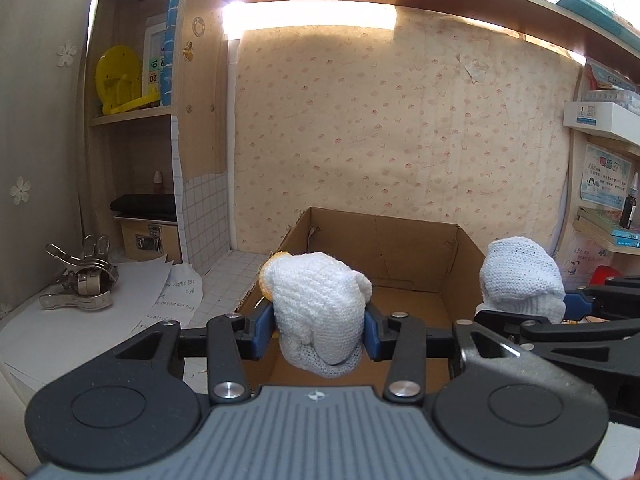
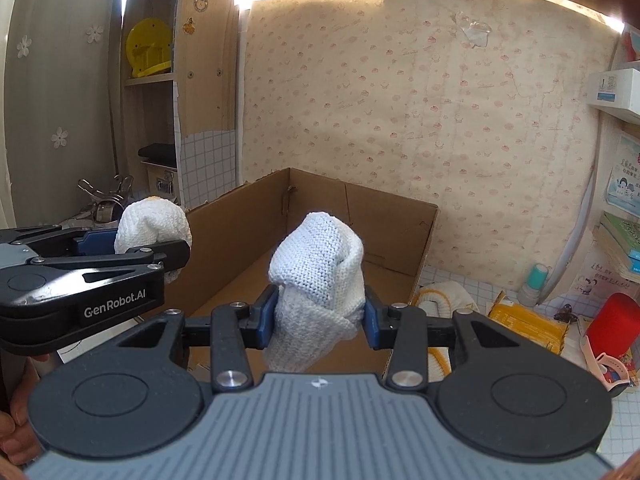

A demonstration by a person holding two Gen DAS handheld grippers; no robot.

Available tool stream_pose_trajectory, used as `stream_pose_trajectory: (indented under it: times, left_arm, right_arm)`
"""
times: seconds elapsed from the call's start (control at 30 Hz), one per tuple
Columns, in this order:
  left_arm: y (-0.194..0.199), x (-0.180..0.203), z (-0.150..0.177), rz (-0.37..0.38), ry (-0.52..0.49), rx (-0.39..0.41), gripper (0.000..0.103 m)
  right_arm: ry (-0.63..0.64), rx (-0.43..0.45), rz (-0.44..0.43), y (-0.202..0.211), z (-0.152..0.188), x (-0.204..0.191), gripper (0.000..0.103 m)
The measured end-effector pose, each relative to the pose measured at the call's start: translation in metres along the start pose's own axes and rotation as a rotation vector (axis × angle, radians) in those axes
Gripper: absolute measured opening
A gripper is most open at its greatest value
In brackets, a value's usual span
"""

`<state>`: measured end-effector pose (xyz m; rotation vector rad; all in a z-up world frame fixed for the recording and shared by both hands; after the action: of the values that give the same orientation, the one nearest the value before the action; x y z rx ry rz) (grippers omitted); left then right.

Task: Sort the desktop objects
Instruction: 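Carry both held gloves up and over the open cardboard shoebox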

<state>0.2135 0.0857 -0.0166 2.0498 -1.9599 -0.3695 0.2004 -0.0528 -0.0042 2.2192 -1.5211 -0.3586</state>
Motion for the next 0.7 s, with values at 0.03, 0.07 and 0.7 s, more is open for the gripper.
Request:
stream_pose_trajectory:
  times: [0.03, 0.07, 0.7]
  left_arm:
    - [-0.001, -0.001, 0.0, -0.003, -0.002, -0.002, 0.046]
    - [-0.001, -0.002, 0.001, -0.005, -0.002, -0.004, 0.046]
    - [-0.005, -0.007, 0.003, -0.026, 0.002, -0.009, 0.046]
  right_arm:
    - [0.001, -0.002, -0.001, -0.001, 0.0, -0.001, 0.042]
    - [0.002, -0.004, -0.002, -0.003, 0.0, -0.001, 0.042]
    - [0.007, -0.027, -0.015, -0.012, 0.005, -0.004, 0.042]
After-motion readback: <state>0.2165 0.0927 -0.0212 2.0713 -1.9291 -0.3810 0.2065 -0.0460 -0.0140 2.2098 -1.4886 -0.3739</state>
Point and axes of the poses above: each gripper's, at about its wrist camera, not at the fingertips, and y roughly against the way its jaws point, x to its right, z to its underside, the point moved 9 cm from there along -y, roughly the way its jaws point, and after that the axes turned 4 degrees about -z, right-handed, at the moved point
